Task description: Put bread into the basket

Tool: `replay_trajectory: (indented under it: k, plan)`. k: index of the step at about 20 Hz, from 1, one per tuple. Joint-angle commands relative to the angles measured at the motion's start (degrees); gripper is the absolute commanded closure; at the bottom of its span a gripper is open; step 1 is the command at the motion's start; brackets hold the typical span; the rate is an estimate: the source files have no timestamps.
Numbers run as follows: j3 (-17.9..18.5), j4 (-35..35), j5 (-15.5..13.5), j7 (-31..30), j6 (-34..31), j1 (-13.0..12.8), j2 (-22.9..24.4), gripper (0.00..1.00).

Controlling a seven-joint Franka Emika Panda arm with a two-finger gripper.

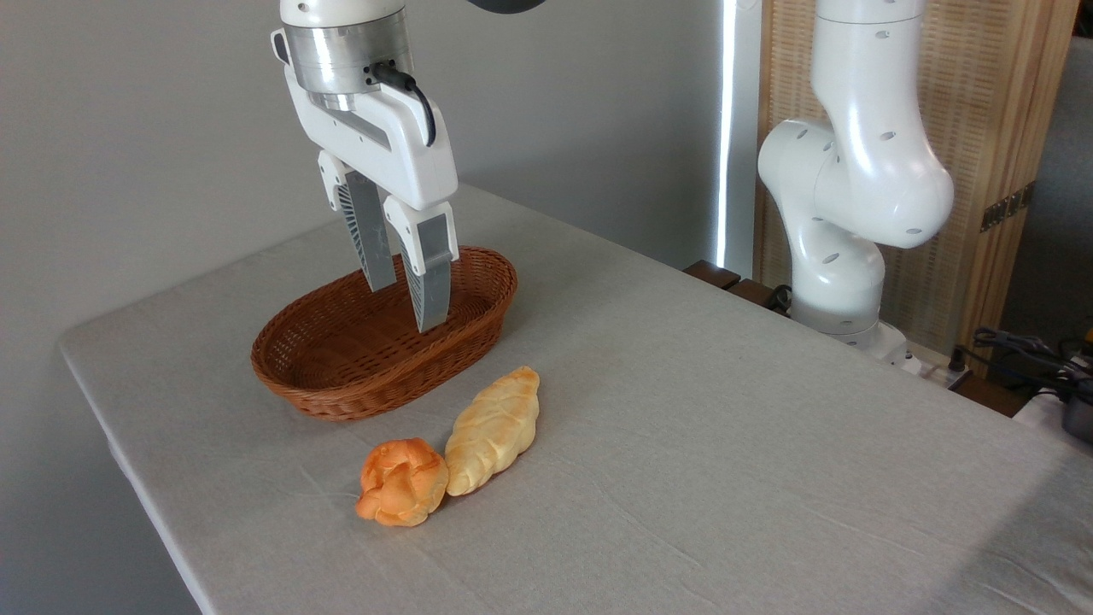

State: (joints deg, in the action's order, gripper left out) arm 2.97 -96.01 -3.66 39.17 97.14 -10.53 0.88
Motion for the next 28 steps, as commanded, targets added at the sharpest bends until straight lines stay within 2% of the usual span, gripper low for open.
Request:
replay_trajectory:
  k: [1,11,18,21,23,28]
  plan:
    - [0.3,1.1,0.5,0.2,-2.9,-0.1,0.2,0.0]
    - [-0.3,-0.3,0.6,0.4,-3.2,-0.4,0.5,0.0]
    - [-0.4,-8.1,0.6,0.6,1.5,-1.0,5.4,0.0]
    - [-0.4,-15.3,0.7,0.6,7.6,-1.8,8.4,0.0]
    - [-0.3,-17.5,0.6,0.6,11.1,-2.2,8.5,0.0]
    - [-0.1,-24.8,0.7,0.6,24.6,-2.2,8.2,0.0]
